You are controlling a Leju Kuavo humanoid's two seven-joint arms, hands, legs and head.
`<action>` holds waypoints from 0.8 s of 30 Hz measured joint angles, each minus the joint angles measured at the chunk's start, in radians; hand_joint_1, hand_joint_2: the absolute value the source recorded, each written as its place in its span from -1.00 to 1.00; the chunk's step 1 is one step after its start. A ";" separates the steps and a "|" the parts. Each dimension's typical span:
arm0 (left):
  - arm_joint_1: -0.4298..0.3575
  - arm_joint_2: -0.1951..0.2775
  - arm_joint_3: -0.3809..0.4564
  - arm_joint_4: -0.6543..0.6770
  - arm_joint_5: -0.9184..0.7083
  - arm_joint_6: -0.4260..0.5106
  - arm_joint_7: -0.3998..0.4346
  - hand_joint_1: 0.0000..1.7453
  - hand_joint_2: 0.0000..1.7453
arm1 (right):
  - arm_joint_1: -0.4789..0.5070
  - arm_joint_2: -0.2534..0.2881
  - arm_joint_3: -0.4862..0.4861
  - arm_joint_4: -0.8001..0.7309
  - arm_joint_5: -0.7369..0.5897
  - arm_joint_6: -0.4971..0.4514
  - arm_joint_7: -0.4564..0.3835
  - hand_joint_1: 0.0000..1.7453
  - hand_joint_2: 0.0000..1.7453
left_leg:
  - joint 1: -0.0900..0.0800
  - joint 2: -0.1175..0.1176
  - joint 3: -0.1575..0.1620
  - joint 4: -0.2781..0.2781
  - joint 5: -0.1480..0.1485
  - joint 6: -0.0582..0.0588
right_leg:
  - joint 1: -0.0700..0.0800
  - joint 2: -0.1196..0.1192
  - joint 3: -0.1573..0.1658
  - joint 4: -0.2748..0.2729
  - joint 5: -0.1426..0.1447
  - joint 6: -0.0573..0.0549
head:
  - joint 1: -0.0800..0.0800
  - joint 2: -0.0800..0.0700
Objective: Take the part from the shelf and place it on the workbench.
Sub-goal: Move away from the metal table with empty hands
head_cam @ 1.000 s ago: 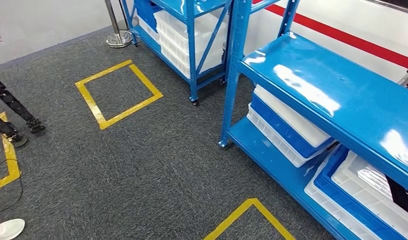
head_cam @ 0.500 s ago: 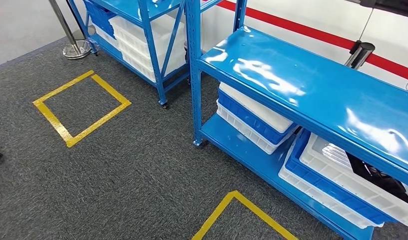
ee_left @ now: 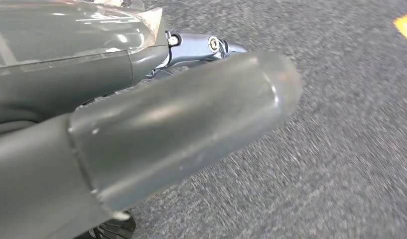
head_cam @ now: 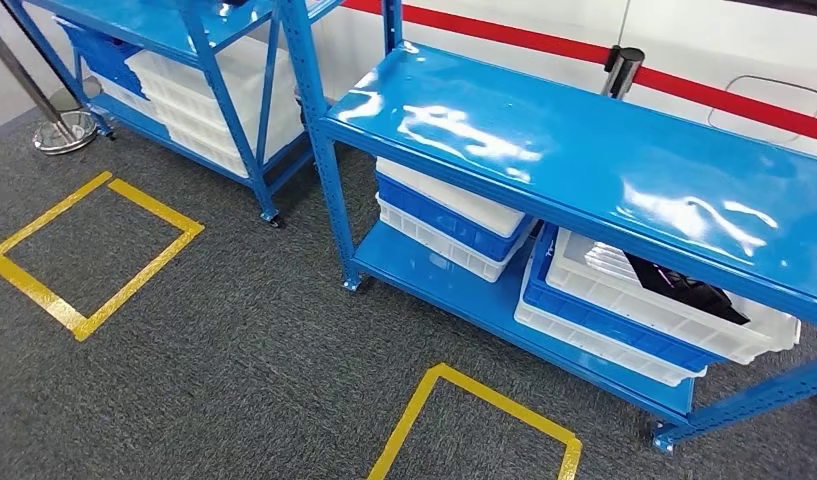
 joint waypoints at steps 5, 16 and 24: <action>-0.011 -0.003 0.000 0.002 0.000 -0.001 0.000 -1.00 -1.00 | 0.002 -0.003 0.000 0.000 0.000 0.000 0.004 -1.00 -1.00 | 0.016 -0.032 -0.013 0.059 -0.049 -0.025 | 0.003 0.049 0.001 -0.009 0.005 -0.037 | -0.013 0.000; -0.015 -0.002 -0.001 0.012 -0.003 -0.005 0.000 -1.00 -1.00 | -0.003 0.000 -0.007 0.000 -0.004 -0.001 0.004 -1.00 -1.00 | 0.013 -0.180 -0.030 0.027 0.004 -0.003 | 0.022 0.183 -0.002 -0.007 0.014 -0.039 | -0.015 0.000; -0.022 -0.001 0.000 0.013 0.001 -0.005 0.000 -1.00 -1.00 | -0.007 0.002 -0.008 0.000 0.005 -0.001 0.006 -1.00 -1.00 | 0.003 -0.073 -0.029 0.006 0.023 0.030 | 0.014 0.083 -0.148 0.258 -0.103 -0.028 | -0.007 0.000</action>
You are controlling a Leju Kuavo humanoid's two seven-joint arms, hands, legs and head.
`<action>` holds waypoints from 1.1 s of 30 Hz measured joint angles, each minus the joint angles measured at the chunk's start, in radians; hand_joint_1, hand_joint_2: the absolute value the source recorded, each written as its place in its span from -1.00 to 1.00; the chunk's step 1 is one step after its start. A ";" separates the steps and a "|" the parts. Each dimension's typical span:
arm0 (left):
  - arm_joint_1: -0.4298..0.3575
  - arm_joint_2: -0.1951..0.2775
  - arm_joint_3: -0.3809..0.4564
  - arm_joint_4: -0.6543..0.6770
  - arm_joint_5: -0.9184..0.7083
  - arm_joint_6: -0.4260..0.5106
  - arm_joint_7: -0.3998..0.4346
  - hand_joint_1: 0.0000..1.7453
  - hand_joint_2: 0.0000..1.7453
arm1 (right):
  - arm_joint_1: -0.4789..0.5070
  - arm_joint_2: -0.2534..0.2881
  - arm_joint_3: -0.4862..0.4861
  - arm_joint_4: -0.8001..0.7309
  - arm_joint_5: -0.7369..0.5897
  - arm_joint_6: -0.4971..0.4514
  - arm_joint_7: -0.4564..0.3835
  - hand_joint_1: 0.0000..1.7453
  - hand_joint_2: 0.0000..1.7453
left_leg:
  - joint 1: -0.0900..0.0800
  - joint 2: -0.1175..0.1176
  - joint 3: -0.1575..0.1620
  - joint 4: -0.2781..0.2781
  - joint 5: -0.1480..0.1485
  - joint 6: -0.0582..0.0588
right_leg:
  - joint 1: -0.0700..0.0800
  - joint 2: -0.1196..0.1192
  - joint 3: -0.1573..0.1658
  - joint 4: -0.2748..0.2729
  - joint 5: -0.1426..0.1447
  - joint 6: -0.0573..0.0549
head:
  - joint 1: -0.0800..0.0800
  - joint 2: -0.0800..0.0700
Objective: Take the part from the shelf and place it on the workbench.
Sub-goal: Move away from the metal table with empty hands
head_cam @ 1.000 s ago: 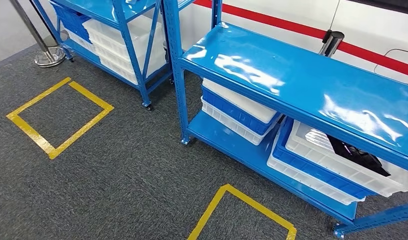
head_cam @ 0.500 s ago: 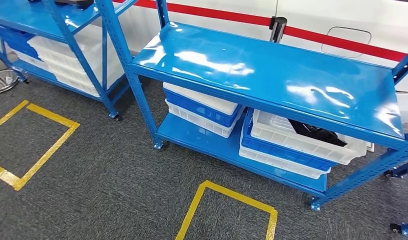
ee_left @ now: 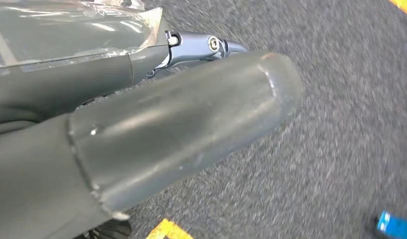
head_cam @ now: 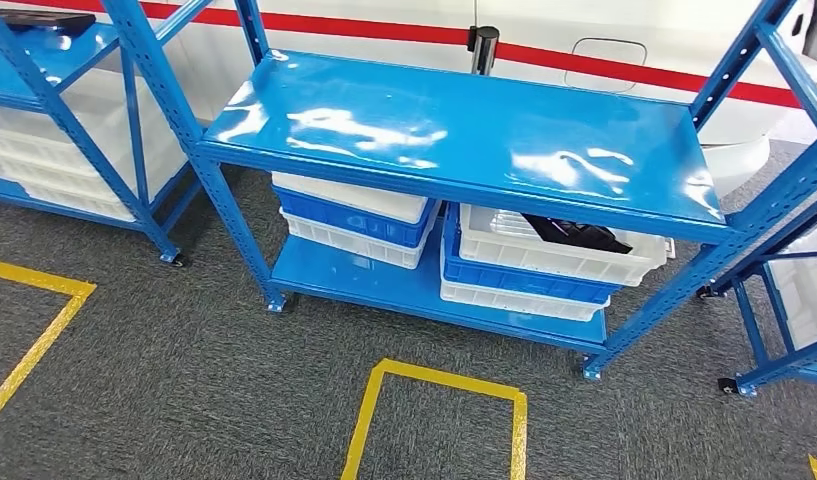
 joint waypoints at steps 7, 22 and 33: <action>-0.003 0.000 0.000 0.000 0.008 0.002 0.000 -1.00 -1.00 | -0.011 0.003 0.000 0.000 0.012 0.000 0.011 -1.00 -1.00 | -0.008 0.078 0.013 0.004 -0.017 -0.028 | -0.004 -0.082 0.155 -0.260 0.092 0.022 | -0.001 0.000; -0.005 0.006 0.000 0.001 0.018 0.012 0.000 -1.00 -1.00 | -0.020 0.013 0.000 0.000 0.024 0.000 0.020 -1.00 -1.00 | 0.006 -0.111 -0.010 0.023 -0.009 -0.031 | 0.003 0.090 0.153 -0.262 0.107 -0.015 | -0.011 0.000; -0.007 0.010 0.004 0.017 0.028 0.004 0.000 -1.00 1.00 | -0.021 0.014 0.010 0.000 0.071 -0.030 0.032 -1.00 -1.00 | 0.000 -0.029 -0.001 -0.016 0.015 -0.003 | -0.004 -0.006 0.053 -0.059 0.025 0.021 | 0.001 0.000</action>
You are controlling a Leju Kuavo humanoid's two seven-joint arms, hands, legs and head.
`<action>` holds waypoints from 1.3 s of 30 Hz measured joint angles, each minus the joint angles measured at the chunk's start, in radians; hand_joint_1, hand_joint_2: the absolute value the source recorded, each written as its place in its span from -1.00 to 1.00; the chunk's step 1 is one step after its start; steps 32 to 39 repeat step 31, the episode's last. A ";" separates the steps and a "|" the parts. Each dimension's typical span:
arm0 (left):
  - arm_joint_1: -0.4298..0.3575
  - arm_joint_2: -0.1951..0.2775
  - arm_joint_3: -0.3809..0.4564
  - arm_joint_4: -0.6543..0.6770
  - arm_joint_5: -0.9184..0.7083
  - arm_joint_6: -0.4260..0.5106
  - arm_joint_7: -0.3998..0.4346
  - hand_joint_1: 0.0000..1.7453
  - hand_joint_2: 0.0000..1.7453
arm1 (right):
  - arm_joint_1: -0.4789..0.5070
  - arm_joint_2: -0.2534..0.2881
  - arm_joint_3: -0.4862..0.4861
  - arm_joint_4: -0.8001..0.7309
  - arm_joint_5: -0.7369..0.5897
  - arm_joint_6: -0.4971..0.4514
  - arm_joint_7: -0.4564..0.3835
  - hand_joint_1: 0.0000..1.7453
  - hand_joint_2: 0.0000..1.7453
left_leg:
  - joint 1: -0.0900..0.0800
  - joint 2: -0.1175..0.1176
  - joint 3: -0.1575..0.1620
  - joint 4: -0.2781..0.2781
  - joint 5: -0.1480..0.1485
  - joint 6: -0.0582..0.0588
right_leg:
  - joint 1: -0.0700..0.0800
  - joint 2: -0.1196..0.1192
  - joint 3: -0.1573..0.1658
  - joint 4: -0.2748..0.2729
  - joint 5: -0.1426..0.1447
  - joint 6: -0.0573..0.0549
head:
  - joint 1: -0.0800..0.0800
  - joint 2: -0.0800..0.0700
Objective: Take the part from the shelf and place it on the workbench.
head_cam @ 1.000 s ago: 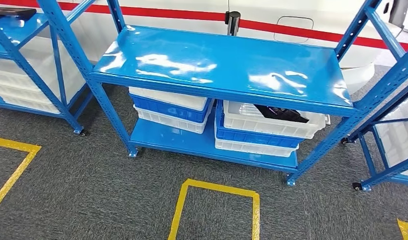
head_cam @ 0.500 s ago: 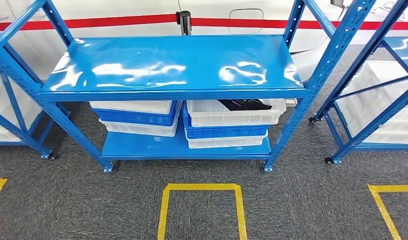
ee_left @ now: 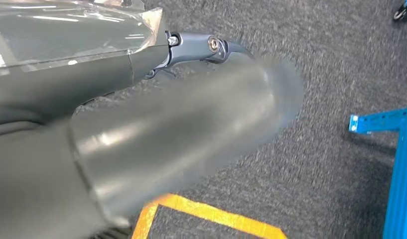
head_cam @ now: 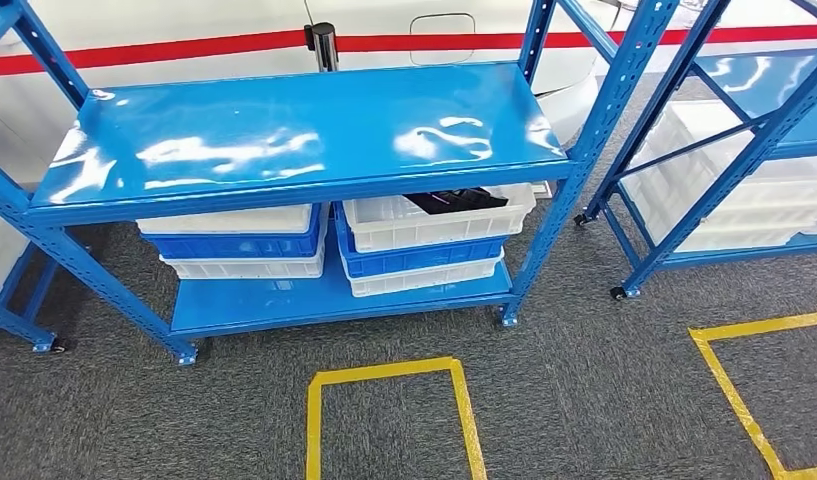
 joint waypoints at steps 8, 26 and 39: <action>-0.008 0.004 0.000 0.007 -0.007 -0.004 0.000 -1.00 1.00 | -0.002 0.005 0.001 0.000 0.004 -0.012 0.008 -1.00 0.50 | -0.003 0.007 0.001 0.009 -0.007 0.003 | -0.003 -0.007 0.131 -0.226 0.068 -0.005 | -0.005 0.000; -0.012 0.005 0.002 0.013 -0.007 -0.004 0.000 -1.00 1.00 | -0.001 0.006 0.001 0.000 0.012 0.009 -0.025 -1.00 -1.00 | 0.000 0.007 0.005 0.000 -0.003 -0.036 | 0.007 -0.008 0.130 -0.225 0.067 -0.015 | -0.004 0.000; -0.012 0.005 0.002 0.013 -0.007 -0.004 0.000 -1.00 1.00 | -0.001 0.006 0.001 0.000 0.013 0.009 -0.026 -1.00 -1.00 | -0.003 0.007 0.005 0.001 -0.003 -0.036 | 0.004 -0.008 0.130 -0.225 0.067 -0.015 | -0.004 0.000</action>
